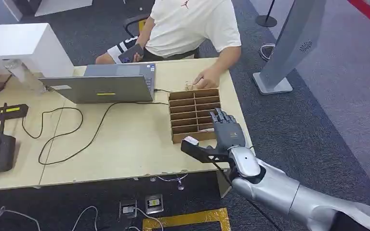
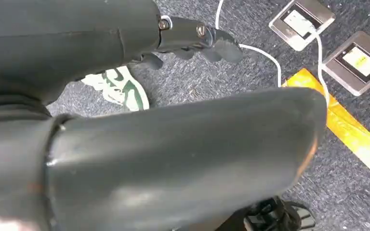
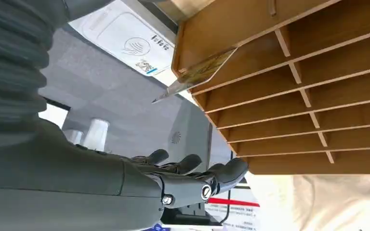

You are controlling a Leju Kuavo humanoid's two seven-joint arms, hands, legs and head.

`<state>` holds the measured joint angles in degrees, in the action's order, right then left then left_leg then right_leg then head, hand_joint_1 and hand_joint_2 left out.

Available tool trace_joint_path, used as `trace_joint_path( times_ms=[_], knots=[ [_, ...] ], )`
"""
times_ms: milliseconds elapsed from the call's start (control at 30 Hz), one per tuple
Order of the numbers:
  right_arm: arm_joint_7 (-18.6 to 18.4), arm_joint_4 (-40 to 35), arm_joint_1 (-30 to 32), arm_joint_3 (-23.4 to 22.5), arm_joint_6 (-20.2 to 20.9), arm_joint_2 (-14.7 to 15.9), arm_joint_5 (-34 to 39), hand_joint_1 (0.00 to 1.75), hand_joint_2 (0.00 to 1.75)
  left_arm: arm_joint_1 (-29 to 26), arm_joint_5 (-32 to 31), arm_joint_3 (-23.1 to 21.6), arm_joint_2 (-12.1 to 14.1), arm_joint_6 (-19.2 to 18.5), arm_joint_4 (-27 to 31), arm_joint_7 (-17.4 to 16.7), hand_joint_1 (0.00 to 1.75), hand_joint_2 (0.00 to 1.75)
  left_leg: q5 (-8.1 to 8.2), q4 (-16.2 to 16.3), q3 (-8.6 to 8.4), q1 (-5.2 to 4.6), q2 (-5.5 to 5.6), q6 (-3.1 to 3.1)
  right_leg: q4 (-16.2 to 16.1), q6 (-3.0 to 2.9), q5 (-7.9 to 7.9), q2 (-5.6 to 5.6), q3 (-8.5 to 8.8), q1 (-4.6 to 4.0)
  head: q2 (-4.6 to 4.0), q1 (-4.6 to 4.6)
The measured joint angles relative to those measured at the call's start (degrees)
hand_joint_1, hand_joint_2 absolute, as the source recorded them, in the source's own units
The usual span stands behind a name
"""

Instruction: Pass the card to the sensor for recognition and then transmit it.

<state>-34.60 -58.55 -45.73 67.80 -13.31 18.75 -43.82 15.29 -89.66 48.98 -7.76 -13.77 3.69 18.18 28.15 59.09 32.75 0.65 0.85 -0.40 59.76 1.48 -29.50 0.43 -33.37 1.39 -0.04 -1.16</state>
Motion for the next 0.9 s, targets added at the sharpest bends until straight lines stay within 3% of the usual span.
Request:
trace_joint_path(
  times_ms=[667,700,767,900],
  knots=[
    [2.36,5.68,-0.08,0.00,-0.63,-2.56,2.25,0.05,1.75,0.28,0.00,0.00,-0.13,0.00,0.00,-1.36,0.00,0.00,0.00,0.00,0.00,0.00,0.00,0.00,0.00,0.00,0.00,-0.01,0.00,0.00,0.00,-0.02],
    [2.51,6.14,-0.12,0.00,-0.59,-2.88,2.32,1.52,1.75,0.41,-0.02,0.00,-0.13,0.00,0.00,-1.57,0.00,0.00,0.00,0.00,0.00,0.00,0.01,0.00,0.00,0.00,0.00,-0.01,0.00,0.00,0.00,-0.02],
    [2.67,6.84,-0.21,0.04,-0.55,-3.39,2.53,1.71,1.75,0.66,-0.02,0.00,-0.09,0.00,0.00,-1.90,0.00,0.00,-0.01,0.00,0.00,0.00,0.01,0.00,0.00,0.00,0.00,-0.01,0.00,0.00,0.00,0.00],
    [2.97,7.82,-0.28,0.04,-0.20,-3.87,3.06,1.75,1.75,0.81,-0.02,0.00,-0.07,0.00,0.00,-2.16,0.00,0.00,-0.01,0.00,0.00,0.00,0.00,0.00,0.00,0.00,0.00,-0.01,0.00,0.00,0.00,0.00]
  ],
)
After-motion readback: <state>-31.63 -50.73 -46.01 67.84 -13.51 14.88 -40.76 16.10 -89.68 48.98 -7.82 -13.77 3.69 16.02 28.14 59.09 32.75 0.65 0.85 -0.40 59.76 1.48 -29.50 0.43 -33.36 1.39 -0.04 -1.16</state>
